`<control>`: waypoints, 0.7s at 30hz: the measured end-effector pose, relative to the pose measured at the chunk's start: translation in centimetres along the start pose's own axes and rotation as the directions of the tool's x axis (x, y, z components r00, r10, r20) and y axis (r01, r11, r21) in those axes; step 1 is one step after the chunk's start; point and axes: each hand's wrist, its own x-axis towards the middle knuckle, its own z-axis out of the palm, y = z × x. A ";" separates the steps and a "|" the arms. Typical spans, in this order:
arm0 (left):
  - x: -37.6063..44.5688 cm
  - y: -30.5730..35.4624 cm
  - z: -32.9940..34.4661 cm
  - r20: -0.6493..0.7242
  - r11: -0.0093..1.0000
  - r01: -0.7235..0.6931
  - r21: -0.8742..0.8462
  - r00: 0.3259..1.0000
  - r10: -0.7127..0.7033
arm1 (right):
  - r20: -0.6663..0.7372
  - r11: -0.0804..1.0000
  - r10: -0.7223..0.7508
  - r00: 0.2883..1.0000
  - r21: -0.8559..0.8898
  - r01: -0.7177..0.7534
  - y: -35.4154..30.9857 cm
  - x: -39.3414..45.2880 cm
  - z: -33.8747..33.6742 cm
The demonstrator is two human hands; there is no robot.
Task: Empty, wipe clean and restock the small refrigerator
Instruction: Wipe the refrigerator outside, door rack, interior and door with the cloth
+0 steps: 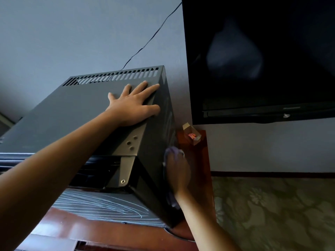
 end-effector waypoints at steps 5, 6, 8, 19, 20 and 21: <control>0.1 -0.2 0.1 -0.011 1.000 -0.006 0.000 1.000 0.006 | 0.099 0.964 0.081 0.992 -0.262 -0.052 9.5 1.1 3.6; 0.2 -0.3 0.1 -0.012 1.000 -0.006 0.002 1.000 0.006 | 0.123 0.970 0.151 0.981 -0.211 -0.123 10.8 1.5 3.9; 0.2 -0.3 0.1 -0.011 1.000 -0.007 0.002 1.000 0.007 | 0.165 0.954 0.290 0.943 -0.127 -0.271 15.2 3.1 5.4; 0.0 -0.1 -0.1 -0.009 1.000 0.000 -0.006 1.000 0.000 | 0.204 0.971 0.225 0.953 -0.131 -0.201 0.7 2.9 -0.9; -0.1 0.0 -0.1 -0.007 1.000 0.001 -0.004 1.000 -0.001 | 0.184 0.976 0.201 0.962 -0.123 -0.181 -2.4 2.8 -2.1; -0.1 0.0 -0.1 -0.008 1.000 0.002 -0.002 1.000 -0.002 | 0.165 0.984 0.148 0.975 -0.124 -0.128 -5.2 2.8 -3.1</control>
